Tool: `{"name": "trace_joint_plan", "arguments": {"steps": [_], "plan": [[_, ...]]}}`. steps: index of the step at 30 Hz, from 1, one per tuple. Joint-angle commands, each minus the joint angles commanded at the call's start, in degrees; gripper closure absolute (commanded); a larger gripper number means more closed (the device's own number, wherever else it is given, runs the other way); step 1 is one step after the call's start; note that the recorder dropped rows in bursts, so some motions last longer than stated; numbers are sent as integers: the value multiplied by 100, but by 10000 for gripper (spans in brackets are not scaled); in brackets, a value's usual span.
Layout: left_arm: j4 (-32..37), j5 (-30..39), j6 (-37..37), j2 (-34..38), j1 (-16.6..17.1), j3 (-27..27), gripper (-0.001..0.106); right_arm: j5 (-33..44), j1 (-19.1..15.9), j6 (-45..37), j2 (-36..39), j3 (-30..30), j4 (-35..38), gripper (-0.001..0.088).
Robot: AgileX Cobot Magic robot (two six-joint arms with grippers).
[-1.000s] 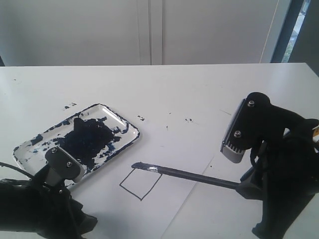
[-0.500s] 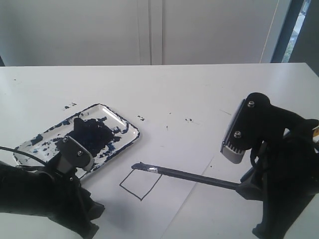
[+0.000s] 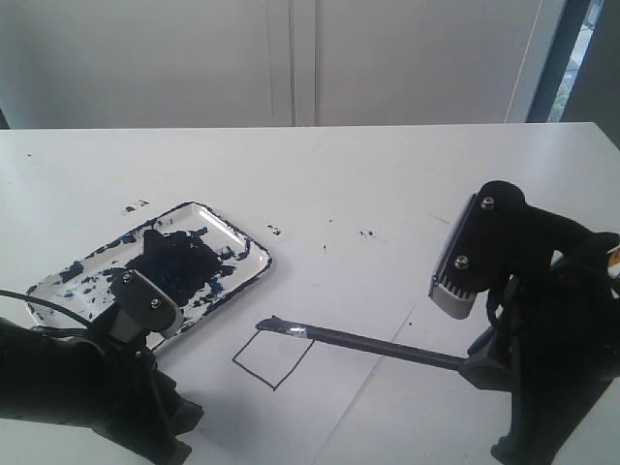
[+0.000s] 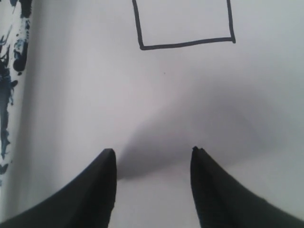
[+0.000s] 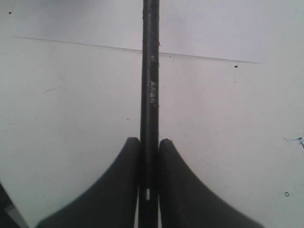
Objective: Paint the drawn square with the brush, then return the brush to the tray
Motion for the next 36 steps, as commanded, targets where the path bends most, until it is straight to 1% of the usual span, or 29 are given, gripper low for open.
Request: {"name": "trace_joint_plan", "arguments": {"steps": [10, 14, 19, 24, 27, 33, 36], "plan": [[0, 66, -28, 0, 0, 40, 520, -57, 0, 0, 10, 0, 103, 868], [0, 74, -28, 0, 0, 40, 520, -216, 0, 0, 144, 0, 126, 868], [0, 78, -28, 0, 0, 40, 520, -197, 0, 0, 248, 0, 160, 868], [0, 19, -28, 0, 0, 49, 520, -201, 208, 0, 376, 0, 172, 868], [0, -34, 1, 0, 0, 49, 520, -212, 269, 0, 445, 0, 108, 868], [0, -131, 39, 118, -11, 102, 520, -396, 270, 0, 601, 0, 66, 868], [0, 72, -1, 279, -11, 105, 520, -486, 270, 0, 605, 0, 66, 868]]}}
